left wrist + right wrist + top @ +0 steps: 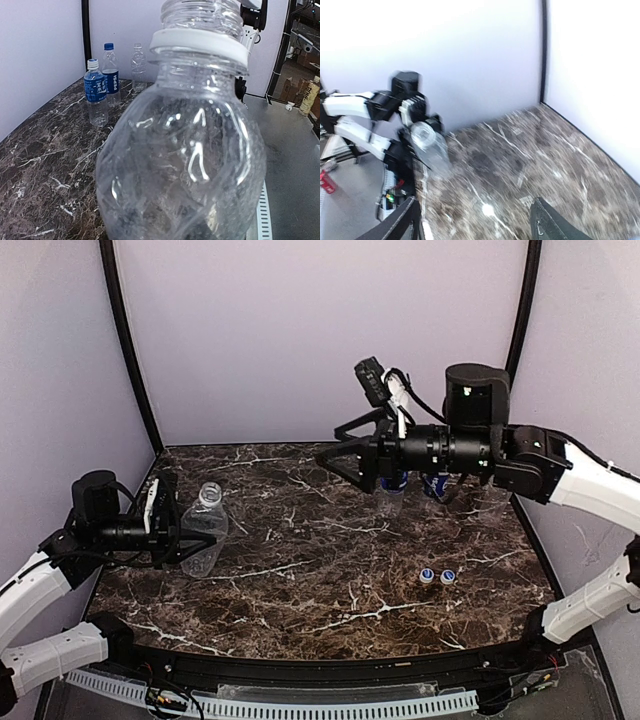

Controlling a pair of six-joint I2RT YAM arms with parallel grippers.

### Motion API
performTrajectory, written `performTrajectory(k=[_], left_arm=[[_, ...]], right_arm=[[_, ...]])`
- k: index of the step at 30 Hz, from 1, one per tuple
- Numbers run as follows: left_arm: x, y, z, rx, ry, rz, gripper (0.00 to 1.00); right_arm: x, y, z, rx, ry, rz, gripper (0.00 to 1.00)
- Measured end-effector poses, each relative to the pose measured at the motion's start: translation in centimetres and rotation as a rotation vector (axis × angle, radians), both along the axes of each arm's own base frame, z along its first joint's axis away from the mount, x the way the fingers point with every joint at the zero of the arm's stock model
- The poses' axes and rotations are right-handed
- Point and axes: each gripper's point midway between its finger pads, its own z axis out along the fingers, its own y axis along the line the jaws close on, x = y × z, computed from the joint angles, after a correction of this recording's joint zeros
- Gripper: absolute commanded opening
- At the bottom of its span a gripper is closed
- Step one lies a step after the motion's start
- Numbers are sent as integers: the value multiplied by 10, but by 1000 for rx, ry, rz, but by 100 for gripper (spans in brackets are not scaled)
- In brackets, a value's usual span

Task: Unscrew the bottle caps

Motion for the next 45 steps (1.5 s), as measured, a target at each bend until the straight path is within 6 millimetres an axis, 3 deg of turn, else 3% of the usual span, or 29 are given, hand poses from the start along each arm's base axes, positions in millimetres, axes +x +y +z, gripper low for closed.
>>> performTrajectory(k=[2,5,8,12,16,21,32,45], left_arm=[[-2,-2,4,-15,6,-22,31],[-5,-4,10,-31,10,-44,31],[-5,-5,17,-40,3,-54,32],[-6,-5,25,-49,-16,-61,32],[-6,-5,26,-51,-21,-61,32],[-6,-6,27,-53,-26,-61,31],[-6,-6,27,-55,-21,-64,32],[-5,-6,24,-49,-12,-59,31]], right_arm=[[-23,36,40,93,-124,180,85],[-40,83,66,175,-233,354,85],[-44,119,63,196,-275,463,84],[-49,152,35,178,-266,573,82],[-60,165,14,171,-253,656,76],[-68,174,8,204,-235,704,68],[-62,184,-2,212,-233,691,31],[-52,184,-7,204,-259,652,39]])
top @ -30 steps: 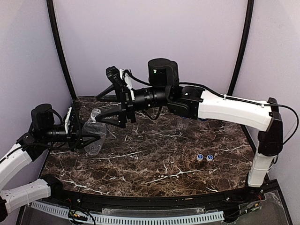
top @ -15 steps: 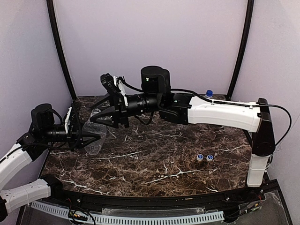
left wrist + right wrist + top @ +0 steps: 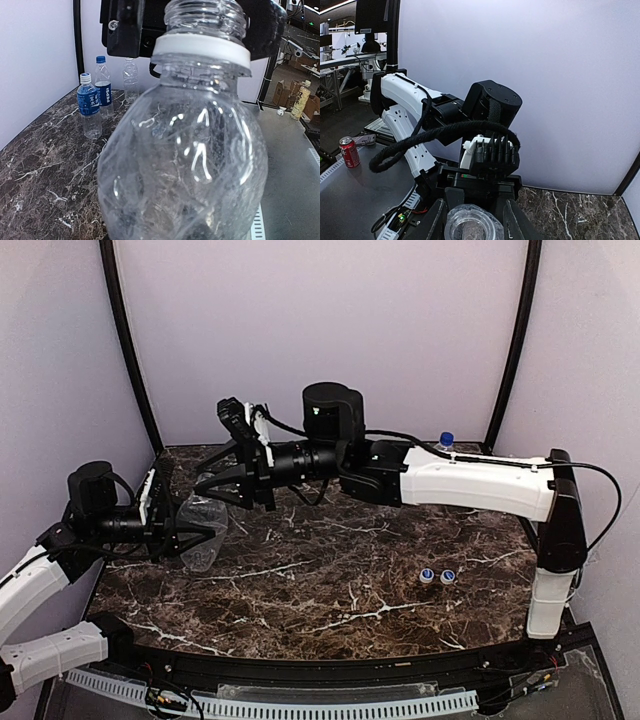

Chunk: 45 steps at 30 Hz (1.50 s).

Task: Unscrew the bottle caps

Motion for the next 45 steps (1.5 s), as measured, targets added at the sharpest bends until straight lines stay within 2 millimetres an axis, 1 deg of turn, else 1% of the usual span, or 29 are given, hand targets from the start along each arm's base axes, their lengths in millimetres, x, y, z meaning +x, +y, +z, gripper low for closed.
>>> performTrajectory(k=[3,9,13,17,19,22,24,25,27,28,30,31,32,33,35,37,39,42,43,45], left_arm=[[1,0,-1,2,2,3,31],[1,0,-1,3,3,6,31],[1,0,-1,4,-1,5,31],[1,0,0,1,-8,6,32],[1,0,0,1,-9,5,31],[0,0,1,1,-12,0,31],[0,0,1,0,-12,-3,32],[0,0,1,0,-12,-3,32],[0,0,1,0,-17,-5,32],[0,0,1,1,-17,-5,34],[0,0,1,1,-17,-4,52],[0,0,1,2,-17,-1,69],[1,0,1,3,-22,-1,77],[1,0,0,6,-20,1,93],[1,1,0,9,-30,8,98],[2,2,1,10,-35,19,99],[2,3,3,9,-51,30,99],[0,6,6,6,-78,43,99],[0,7,6,5,-85,50,99],[-1,8,4,4,-91,59,99]], right_arm=[[2,0,0,0,0,-7,40],[5,0,0,-2,2,-21,48],[3,0,-1,-3,1,-10,46],[-3,-1,-12,-42,20,33,45],[-5,-1,-15,-51,23,48,37],[-4,-2,-15,-50,24,52,31],[-4,-2,-15,-50,23,53,24],[-5,-2,-15,-50,24,55,19],[-4,-2,-15,-51,26,54,6],[-4,-2,-15,-50,25,55,0],[-4,-2,-15,-51,26,53,0],[-4,-2,-15,-51,28,53,0],[-3,-2,-15,-53,31,49,0],[-1,-2,-14,-57,39,44,0],[5,-5,-15,-75,62,26,0],[10,-9,-19,-108,93,4,0],[16,-20,-22,-153,132,-32,0],[32,-51,-21,-229,188,-138,0],[38,-65,-19,-248,205,-187,0],[55,-101,-15,-283,238,-322,0]])
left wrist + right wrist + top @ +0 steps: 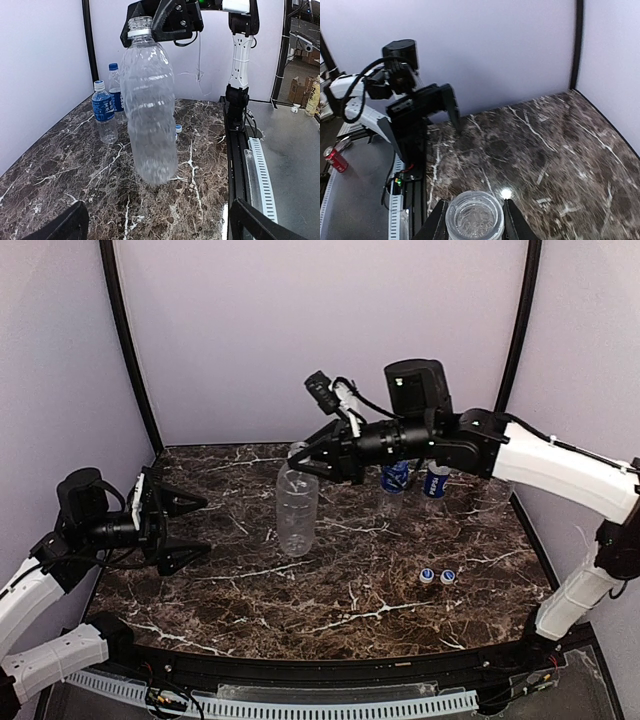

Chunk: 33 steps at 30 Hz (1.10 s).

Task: Unscrew the bottle caps

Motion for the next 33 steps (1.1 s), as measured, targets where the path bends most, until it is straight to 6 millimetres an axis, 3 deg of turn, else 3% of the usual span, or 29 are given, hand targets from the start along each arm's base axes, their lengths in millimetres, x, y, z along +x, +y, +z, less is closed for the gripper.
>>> performTrajectory(k=[4,9,11,15,19,26,29,33], left_arm=[[1,2,-9,7,8,17,99],[2,3,-17,14,26,28,99],[3,3,-16,14,23,33,99],[4,4,-16,16,17,42,99],[5,4,-17,17,17,44,99],[5,5,-19,25,16,47,99],[5,5,-19,27,19,48,99],[5,6,-19,27,19,49,99]], right_arm=[[41,-93,-12,-80,58,-342,0],[96,-226,-51,-168,129,-838,0],[107,-278,-72,-207,155,-1015,0],[115,-351,-109,-271,190,-1248,0],[122,-395,-134,-332,214,-1393,0],[121,-473,-160,-352,238,-1662,0],[120,-490,-162,-319,221,-1726,0],[120,-496,-161,-276,167,-1746,0]])
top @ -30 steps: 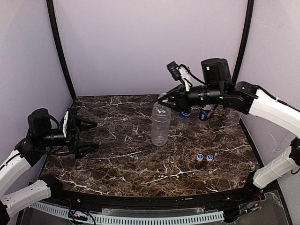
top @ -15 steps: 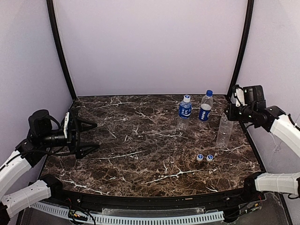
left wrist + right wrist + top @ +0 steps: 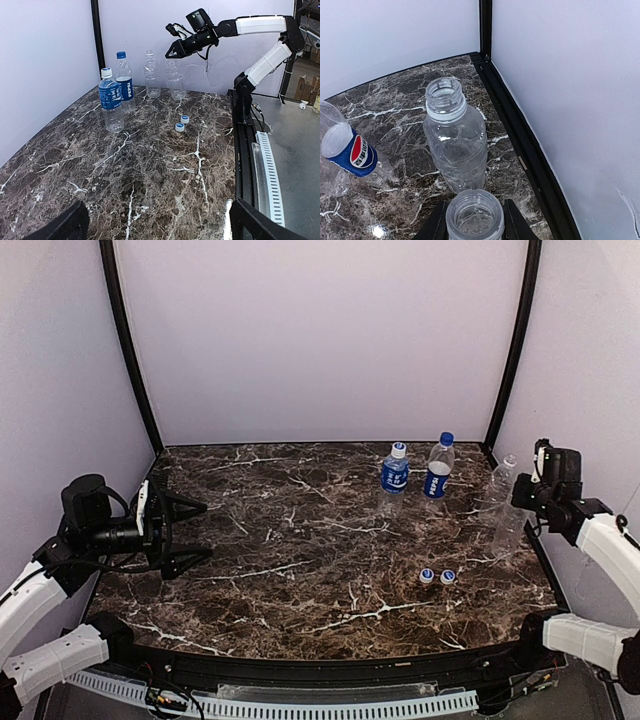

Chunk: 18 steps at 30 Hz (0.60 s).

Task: Unscrew the bottle caps

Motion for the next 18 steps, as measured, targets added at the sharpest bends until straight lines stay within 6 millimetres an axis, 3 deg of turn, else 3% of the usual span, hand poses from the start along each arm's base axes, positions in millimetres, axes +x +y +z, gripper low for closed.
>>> performTrajectory(k=[12,16,18], left_arm=[[0,0,-1,5,-5,2,99],[1,0,-1,5,-4,2,99],[1,0,-1,6,-2,2,99]], right_arm=[[-14,4,0,-33,-128,46,0],[-18,6,0,-25,-143,56,18],[-19,7,-1,-17,-146,58,33]])
